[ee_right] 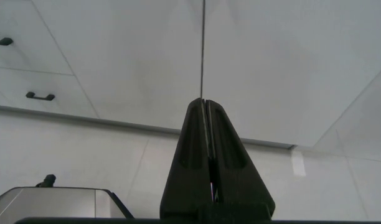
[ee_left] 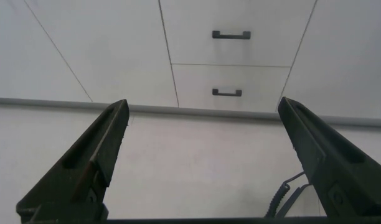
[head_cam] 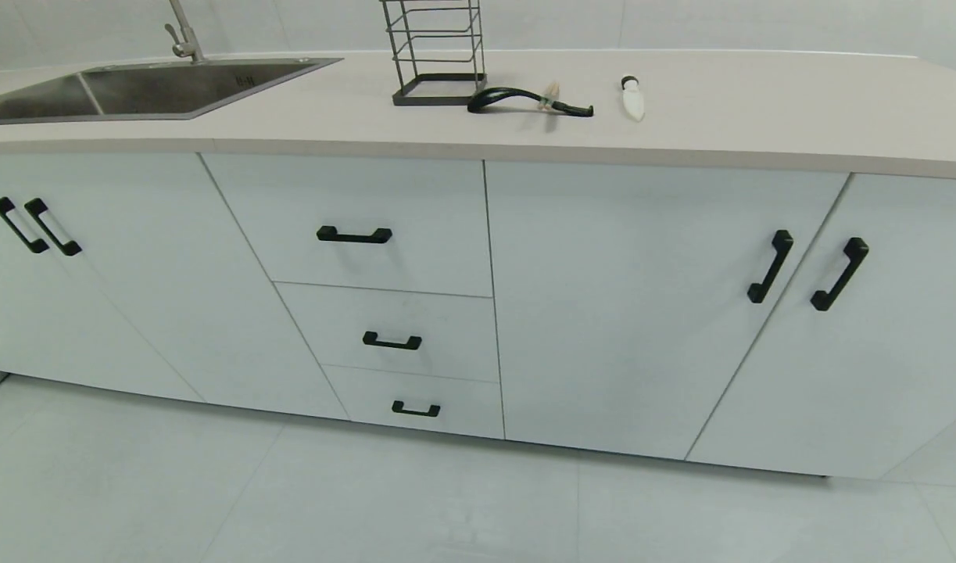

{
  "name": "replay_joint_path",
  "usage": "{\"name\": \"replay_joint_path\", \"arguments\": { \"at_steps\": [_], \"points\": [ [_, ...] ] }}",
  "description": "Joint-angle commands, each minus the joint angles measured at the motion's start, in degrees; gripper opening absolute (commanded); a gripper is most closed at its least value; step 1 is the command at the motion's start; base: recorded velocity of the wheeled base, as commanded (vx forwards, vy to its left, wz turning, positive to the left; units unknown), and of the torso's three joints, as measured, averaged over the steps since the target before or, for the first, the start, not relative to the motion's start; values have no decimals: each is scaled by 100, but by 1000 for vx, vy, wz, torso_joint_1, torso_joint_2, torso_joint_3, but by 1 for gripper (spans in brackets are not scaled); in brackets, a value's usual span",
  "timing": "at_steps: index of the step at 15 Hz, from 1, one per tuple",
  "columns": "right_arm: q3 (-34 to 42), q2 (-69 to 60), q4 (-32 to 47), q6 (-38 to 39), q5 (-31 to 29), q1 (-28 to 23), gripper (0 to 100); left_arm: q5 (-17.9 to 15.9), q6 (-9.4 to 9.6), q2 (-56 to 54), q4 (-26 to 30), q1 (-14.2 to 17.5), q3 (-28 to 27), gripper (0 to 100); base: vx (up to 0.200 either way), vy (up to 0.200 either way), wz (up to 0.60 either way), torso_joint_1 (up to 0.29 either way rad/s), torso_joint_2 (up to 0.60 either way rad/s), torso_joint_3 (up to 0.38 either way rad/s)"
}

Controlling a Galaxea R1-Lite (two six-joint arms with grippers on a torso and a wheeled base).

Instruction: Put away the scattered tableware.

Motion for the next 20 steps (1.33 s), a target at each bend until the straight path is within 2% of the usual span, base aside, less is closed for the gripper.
{"name": "replay_joint_path", "arguments": {
  "at_steps": [1,8,14,20],
  "points": [
    [1,9,0,-1,4,0,0,4,2,0,-2,2,2,100,0,200,0,7,7,-7],
    [1,9,-9,-1,4,0,0,4,2,0,-2,2,2,100,0,0,0,0,0,0],
    [1,9,0,-1,4,0,0,4,-16,0,-2,2,2,100,200,0,0,0,2,2],
    [1,9,0,8,4,0,0,4,-25,0,-2,2,2,100,0,0,0,0,0,0]
  ]
}}
